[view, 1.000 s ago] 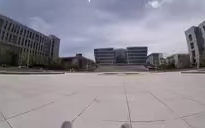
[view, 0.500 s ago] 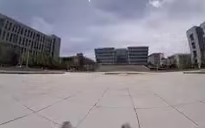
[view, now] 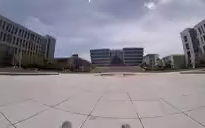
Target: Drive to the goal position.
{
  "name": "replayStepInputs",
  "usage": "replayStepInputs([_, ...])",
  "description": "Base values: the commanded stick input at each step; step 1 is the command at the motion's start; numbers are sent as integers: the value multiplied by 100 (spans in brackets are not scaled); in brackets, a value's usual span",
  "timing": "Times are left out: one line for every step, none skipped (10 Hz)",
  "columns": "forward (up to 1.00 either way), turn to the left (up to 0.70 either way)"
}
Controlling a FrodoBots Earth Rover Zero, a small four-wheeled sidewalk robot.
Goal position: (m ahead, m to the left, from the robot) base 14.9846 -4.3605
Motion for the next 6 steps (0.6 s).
replayStepInputs([70,-35])
replayStepInputs([70,-33])
replayStepInputs([70,-22])
replayStepInputs([70,-6])
replayStepInputs([70,0])
replayStepInputs([70,0])
